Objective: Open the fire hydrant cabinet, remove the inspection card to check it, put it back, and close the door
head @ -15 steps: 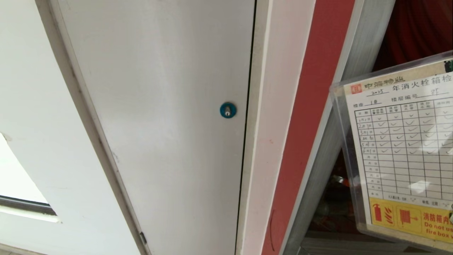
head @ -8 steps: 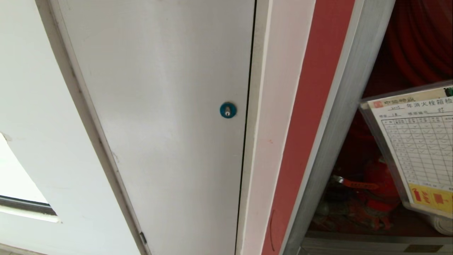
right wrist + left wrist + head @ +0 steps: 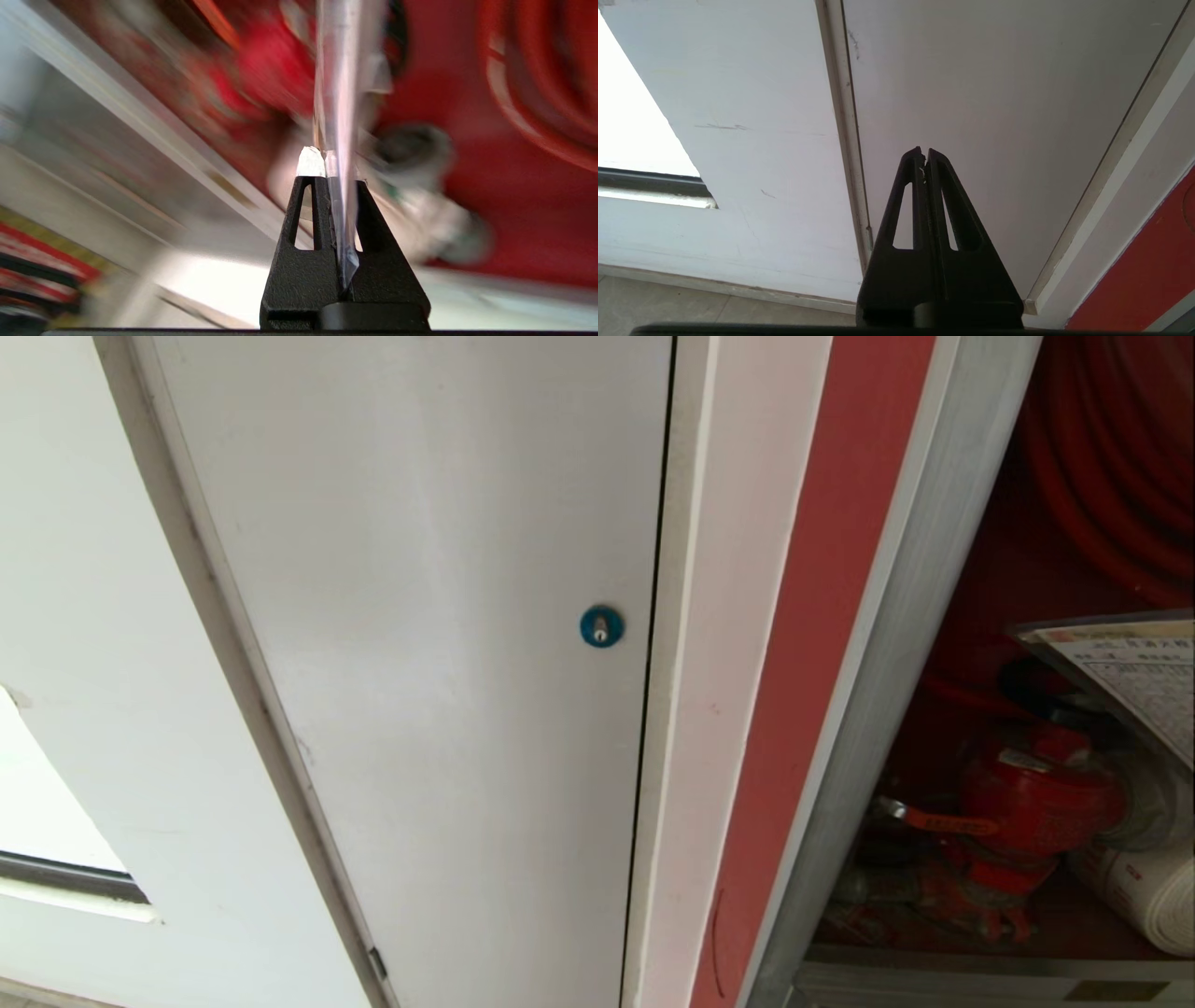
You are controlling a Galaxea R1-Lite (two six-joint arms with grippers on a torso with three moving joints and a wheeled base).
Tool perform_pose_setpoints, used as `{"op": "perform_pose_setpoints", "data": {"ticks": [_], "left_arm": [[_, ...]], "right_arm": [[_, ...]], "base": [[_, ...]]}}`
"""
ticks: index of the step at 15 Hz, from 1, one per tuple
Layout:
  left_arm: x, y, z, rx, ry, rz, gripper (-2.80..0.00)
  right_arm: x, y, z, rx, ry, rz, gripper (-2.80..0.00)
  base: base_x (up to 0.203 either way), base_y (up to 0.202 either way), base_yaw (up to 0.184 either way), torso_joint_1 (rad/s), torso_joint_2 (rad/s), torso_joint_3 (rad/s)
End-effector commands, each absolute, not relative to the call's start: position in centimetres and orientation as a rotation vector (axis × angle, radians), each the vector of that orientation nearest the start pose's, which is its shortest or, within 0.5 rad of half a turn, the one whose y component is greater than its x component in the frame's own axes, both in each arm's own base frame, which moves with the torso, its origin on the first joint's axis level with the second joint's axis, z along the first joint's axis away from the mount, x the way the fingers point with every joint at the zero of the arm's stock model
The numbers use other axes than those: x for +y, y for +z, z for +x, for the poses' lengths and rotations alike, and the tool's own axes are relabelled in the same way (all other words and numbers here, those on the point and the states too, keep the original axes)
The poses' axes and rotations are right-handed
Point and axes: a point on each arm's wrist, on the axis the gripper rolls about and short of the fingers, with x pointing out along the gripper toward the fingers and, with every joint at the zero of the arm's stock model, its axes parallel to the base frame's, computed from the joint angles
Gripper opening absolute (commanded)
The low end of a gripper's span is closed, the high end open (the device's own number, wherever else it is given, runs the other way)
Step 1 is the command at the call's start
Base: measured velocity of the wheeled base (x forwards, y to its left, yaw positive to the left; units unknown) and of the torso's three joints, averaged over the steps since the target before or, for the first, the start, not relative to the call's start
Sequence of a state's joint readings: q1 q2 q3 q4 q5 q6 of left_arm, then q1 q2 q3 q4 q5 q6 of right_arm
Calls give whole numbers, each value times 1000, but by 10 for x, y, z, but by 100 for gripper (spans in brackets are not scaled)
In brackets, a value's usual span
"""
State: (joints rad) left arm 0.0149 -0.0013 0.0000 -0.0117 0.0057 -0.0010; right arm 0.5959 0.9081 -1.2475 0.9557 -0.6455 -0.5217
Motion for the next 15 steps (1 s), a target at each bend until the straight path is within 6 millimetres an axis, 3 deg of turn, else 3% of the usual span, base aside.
{"op": "perform_pose_setpoints", "data": {"ticks": [1,4,9,11,15], "left_arm": [[0,75,-22,-7,20,-2,-280],[0,75,-22,-6,21,-2,-280],[0,75,-22,-7,20,-2,-280],[0,75,-22,-6,20,-2,-280],[0,75,-22,-6,21,-2,-280]], "right_arm": [[4,313,38,572,-2,-991,-280],[0,327,52,693,-108,-1162,-280],[-2,348,99,840,-112,-1376,-280],[-4,356,115,840,-71,-1435,-280],[-27,363,148,787,28,-1465,-280]], "base": [[0,0,0,0,0,0],[0,0,0,0,0,0],[0,0,0,0,0,0],[0,0,0,0,0,0],[0,0,0,0,0,0]]}}
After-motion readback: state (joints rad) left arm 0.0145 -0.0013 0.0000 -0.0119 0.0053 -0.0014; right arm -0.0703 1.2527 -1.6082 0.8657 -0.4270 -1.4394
